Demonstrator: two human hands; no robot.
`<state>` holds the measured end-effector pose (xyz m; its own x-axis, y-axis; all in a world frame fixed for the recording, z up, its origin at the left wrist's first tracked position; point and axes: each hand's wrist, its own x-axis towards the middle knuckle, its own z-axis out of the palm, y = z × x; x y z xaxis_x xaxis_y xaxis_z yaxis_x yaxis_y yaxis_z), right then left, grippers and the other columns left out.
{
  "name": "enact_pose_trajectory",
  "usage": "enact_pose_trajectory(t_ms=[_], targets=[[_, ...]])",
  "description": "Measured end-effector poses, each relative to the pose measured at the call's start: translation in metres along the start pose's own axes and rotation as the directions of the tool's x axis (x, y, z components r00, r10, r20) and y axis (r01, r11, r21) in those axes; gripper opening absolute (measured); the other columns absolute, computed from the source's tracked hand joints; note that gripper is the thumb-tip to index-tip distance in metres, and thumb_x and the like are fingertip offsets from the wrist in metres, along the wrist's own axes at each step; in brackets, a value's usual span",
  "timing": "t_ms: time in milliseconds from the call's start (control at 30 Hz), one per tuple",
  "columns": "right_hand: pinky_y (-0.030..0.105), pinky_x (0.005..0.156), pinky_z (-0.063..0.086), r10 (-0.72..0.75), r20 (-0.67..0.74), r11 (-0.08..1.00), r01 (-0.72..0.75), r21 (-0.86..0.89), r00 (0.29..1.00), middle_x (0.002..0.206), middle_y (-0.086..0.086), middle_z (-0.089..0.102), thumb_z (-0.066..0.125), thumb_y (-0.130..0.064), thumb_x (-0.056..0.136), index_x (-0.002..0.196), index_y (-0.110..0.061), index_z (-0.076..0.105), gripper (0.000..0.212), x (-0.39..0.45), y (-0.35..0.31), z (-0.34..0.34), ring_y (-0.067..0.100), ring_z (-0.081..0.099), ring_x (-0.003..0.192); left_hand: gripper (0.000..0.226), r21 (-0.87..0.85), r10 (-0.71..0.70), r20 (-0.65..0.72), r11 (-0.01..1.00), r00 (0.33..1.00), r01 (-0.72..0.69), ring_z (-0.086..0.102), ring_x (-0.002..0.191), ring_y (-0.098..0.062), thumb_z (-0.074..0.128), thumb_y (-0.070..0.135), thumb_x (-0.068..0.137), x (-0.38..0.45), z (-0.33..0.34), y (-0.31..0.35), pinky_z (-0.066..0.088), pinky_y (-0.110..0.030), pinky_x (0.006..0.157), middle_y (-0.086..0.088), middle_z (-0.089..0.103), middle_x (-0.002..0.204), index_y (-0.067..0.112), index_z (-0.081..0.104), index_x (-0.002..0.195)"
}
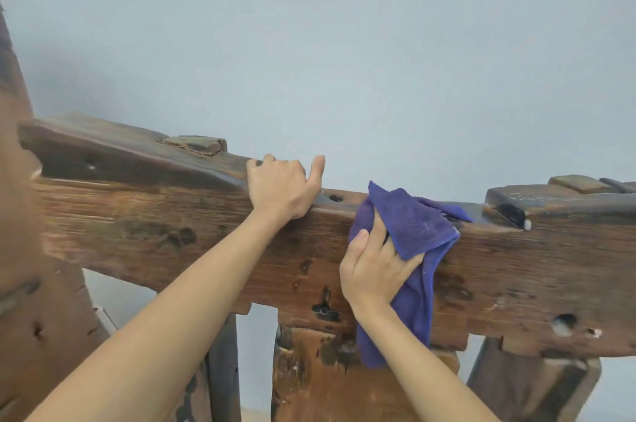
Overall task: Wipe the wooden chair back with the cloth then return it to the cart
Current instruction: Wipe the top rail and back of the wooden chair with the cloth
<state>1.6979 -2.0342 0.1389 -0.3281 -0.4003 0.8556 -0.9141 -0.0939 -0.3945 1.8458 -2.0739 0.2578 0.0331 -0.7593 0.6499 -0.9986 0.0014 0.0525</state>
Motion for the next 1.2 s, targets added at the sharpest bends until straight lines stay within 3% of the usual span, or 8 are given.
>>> enact_pose_trajectory(t_ms=[200, 300, 400, 600, 733, 867, 1033, 1200], targets=[[0.052, 0.101, 0.035, -0.255, 0.054, 0.966, 0.256, -0.014, 0.965, 0.132, 0.014, 0.057, 0.041, -0.035, 0.099, 0.135, -0.016, 0.048, 0.041, -0.028, -0.021, 0.012, 0.036, 0.045, 0.123, 0.089, -0.07, -0.005, 0.001, 0.998, 1.0, 0.005, 0.06, 0.093, -0.03, -0.005, 0.064, 0.093, -0.002, -0.003, -0.001, 0.035, -0.046, 0.093, -0.006, 0.055, 0.058, 0.017, 0.058, 0.052], [0.046, 0.1, 0.04, -0.532, 0.123, 0.846, 0.532, 0.036, 0.838, 0.128, 0.009, 0.063, 0.052, -0.038, 0.095, 0.134, -0.018, 0.058, 0.043, -0.014, 0.014, -0.003, 0.031, 0.053, 0.118, 0.088, -0.07, 0.009, 0.006, 0.998, 1.0, -0.008, 0.06, 0.09, -0.03, -0.001, 0.064, 0.095, -0.002, -0.004, -0.003, 0.035, -0.045, 0.091, -0.003, 0.044, 0.053, 0.018, 0.061, 0.053], [0.043, 0.095, 0.046, -0.636, 0.259, 0.765, 0.639, 0.086, 0.727, 0.123, 0.004, 0.068, 0.059, -0.041, 0.091, 0.129, -0.021, 0.061, 0.043, 0.015, 0.054, -0.032, 0.029, 0.058, 0.113, 0.089, -0.058, 0.028, -0.002, 0.998, 1.0, -0.028, 0.062, 0.093, -0.033, 0.002, 0.062, 0.096, -0.003, -0.002, -0.005, 0.036, -0.045, 0.092, -0.013, 0.066, 0.068, 0.015, 0.068, 0.059], [0.037, 0.081, 0.043, -0.392, 0.363, 0.876, 0.463, -0.132, 0.845, 0.105, 0.005, 0.07, 0.05, -0.052, 0.089, 0.115, -0.016, 0.065, 0.047, 0.081, 0.13, -0.095, 0.03, 0.063, 0.097, 0.095, -0.068, 0.052, 0.018, 0.996, 0.999, -0.05, 0.061, 0.092, -0.033, -0.003, 0.064, 0.096, -0.002, 0.0, -0.008, 0.037, -0.048, 0.094, -0.007, 0.056, 0.058, 0.014, 0.064, 0.049], [0.041, 0.101, 0.039, -0.228, 0.336, 0.86, 0.35, -0.37, 0.914, 0.129, 0.008, 0.062, 0.035, -0.057, 0.097, 0.137, -0.016, 0.052, 0.06, 0.106, 0.181, -0.136, 0.031, 0.054, 0.119, 0.097, -0.069, 0.077, 0.015, 0.995, 0.997, -0.076, 0.061, 0.09, -0.035, -0.004, 0.065, 0.095, -0.001, 0.003, -0.009, 0.036, -0.048, 0.091, -0.009, 0.056, 0.058, 0.015, 0.067, 0.05], [0.039, 0.106, 0.04, 0.056, 0.187, 0.954, 0.003, -0.301, 0.981, 0.133, 0.011, 0.057, 0.028, -0.055, 0.099, 0.136, -0.015, 0.047, 0.058, 0.119, 0.207, -0.162, 0.03, 0.05, 0.126, 0.095, -0.052, 0.078, 0.024, 0.996, 0.997, -0.076, 0.06, 0.091, -0.034, -0.001, 0.065, 0.095, 0.0, 0.005, -0.009, 0.035, -0.047, 0.088, -0.01, 0.062, 0.062, 0.017, 0.068, 0.052], [0.045, 0.113, 0.031, 0.273, 0.153, 0.926, -0.216, -0.311, 0.95, 0.143, 0.018, 0.048, 0.033, -0.036, 0.1, 0.144, -0.009, 0.039, 0.052, 0.147, 0.198, -0.16, 0.037, 0.043, 0.133, 0.064, 0.023, 0.053, 0.13, 0.998, 0.99, -0.056, 0.056, 0.099, -0.029, 0.022, 0.053, 0.091, 0.001, 0.002, -0.003, 0.035, -0.043, 0.091, -0.01, 0.07, 0.08, 0.019, 0.074, 0.076], [0.049, 0.093, 0.047, 0.102, 0.211, 0.924, -0.015, -0.381, 0.972, 0.105, 0.028, 0.067, 0.039, -0.022, 0.097, 0.105, -0.005, 0.059, 0.028, 0.143, 0.161, -0.144, 0.042, 0.061, 0.104, 0.054, 0.084, 0.028, 0.26, 0.995, 0.965, -0.051, 0.054, 0.116, -0.034, 0.025, 0.044, 0.097, -0.004, -0.007, 0.019, 0.032, -0.044, 0.103, -0.012, 0.071, 0.112, 0.017, 0.071, 0.105]])
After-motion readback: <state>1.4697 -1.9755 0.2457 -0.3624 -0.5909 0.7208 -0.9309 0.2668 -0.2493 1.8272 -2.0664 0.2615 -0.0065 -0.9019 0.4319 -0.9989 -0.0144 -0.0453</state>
